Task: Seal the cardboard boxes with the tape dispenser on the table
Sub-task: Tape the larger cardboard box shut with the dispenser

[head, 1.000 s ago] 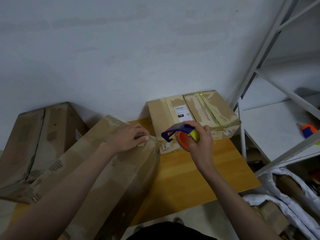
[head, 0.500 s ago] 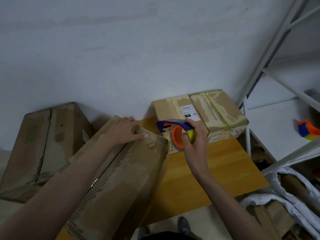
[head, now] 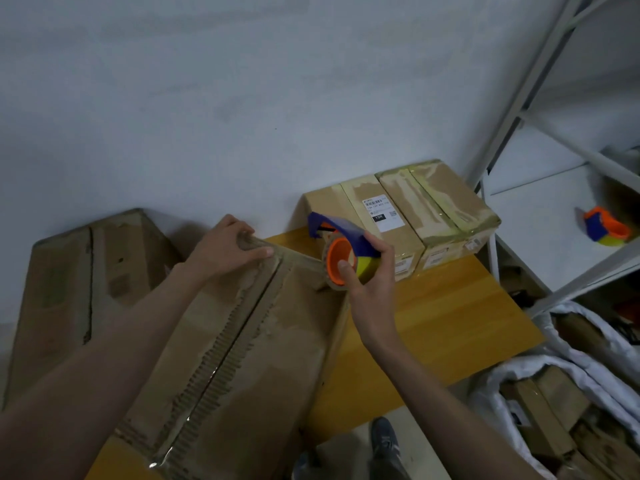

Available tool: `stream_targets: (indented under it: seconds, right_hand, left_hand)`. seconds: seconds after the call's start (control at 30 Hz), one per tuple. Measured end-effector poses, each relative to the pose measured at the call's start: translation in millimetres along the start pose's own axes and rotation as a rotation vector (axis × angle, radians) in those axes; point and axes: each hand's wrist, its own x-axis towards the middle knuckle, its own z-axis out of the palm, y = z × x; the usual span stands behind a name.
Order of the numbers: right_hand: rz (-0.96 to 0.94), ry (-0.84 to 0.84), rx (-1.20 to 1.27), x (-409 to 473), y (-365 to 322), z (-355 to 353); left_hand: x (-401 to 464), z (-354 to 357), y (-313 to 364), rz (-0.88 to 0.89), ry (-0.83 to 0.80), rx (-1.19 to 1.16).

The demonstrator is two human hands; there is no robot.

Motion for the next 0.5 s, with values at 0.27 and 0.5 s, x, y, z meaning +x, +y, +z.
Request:
stream_targets:
  seconds: [0.27,0.5]
  right_hand:
    - [-0.041,0.032,-0.008,-10.6,4.8,9.7]
    - [-0.078,0.043,-0.023,-15.5,8.2,14.1]
  left_hand:
    - [15.0,-4.0,-20.8,0.010,-0.041,-0.234]
    - [12.9,2.5,-25.7,-0.185,-0.157,-0.547]
